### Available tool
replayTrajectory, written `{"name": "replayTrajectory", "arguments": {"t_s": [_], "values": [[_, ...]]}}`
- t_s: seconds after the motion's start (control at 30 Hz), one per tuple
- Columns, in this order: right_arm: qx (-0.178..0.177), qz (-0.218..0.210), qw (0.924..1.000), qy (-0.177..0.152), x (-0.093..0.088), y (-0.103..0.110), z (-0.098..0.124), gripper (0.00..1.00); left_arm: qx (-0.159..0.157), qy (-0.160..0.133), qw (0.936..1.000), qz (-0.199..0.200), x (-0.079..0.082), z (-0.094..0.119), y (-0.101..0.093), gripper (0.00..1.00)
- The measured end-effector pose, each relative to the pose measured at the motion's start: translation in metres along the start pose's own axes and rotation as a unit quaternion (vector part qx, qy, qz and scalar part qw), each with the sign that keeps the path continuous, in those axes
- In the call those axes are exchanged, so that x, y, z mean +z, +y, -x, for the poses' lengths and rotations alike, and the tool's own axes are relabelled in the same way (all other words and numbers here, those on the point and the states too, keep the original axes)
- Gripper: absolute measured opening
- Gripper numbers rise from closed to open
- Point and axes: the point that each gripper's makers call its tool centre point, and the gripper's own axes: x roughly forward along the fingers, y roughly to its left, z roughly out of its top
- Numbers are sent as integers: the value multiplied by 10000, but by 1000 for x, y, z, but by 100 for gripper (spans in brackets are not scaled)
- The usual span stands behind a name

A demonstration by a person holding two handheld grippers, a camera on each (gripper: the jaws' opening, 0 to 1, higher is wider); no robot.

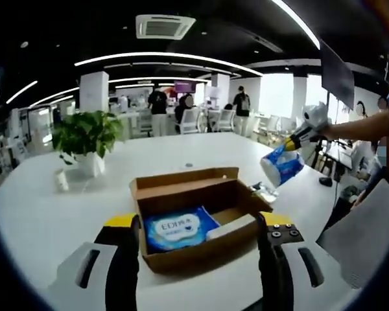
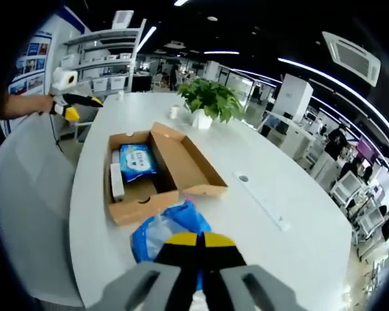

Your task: Operate the shoe box by opening the lid, removing the specified soft item, and placing it in the target area until the item is outside and the box remains undamaged.

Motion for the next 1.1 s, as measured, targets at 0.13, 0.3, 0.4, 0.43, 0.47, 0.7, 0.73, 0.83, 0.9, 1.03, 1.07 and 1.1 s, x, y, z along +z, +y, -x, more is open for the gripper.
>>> {"name": "replayTrajectory", "arguments": {"t_s": [0.13,0.3,0.4,0.43,0.47,0.7,0.73,0.83,0.9,1.03,1.07,1.1], "values": [[-52,-62,10000,26,-10,-5,6,0,-78,-45,10000,4,2,1,-6,82],[-78,-141,9999,45,-23,-10,12,0,-227,-6,9995,-226,-1,4,-19,87],[-85,-190,9998,51,-30,-14,15,0,-299,-21,9992,-278,-2,7,-26,91],[-89,-194,9998,52,-32,-15,16,0,-312,-27,9991,-287,-2,7,-27,92],[-93,-210,9997,57,-36,-17,17,0,-322,-26,9990,-301,-2,9,-30,92],[-116,-323,9993,127,-58,-29,23,0,-234,7,9992,-327,-3,15,-28,93],[-111,-338,9993,138,-60,-30,23,0,-227,-16,9993,-309,-2,16,-28,93],[-112,-403,9990,183,-68,-32,25,0,-153,-14,9994,-311,-2,20,-28,93],[-92,-431,9988,220,-74,-34,25,0,-86,7,9995,-314,-2,23,-26,92],[-68,-482,9984,283,-86,-38,23,0,-23,52,9996,-274,-6,27,-25,93],[-55,-499,9983,302,-89,-38,23,0,-10,64,9996,-270,-7,27,-25,92],[-49,-505,9982,312,-91,-38,23,0,6,66,9996,-267,-8,28,-25,92]]}}
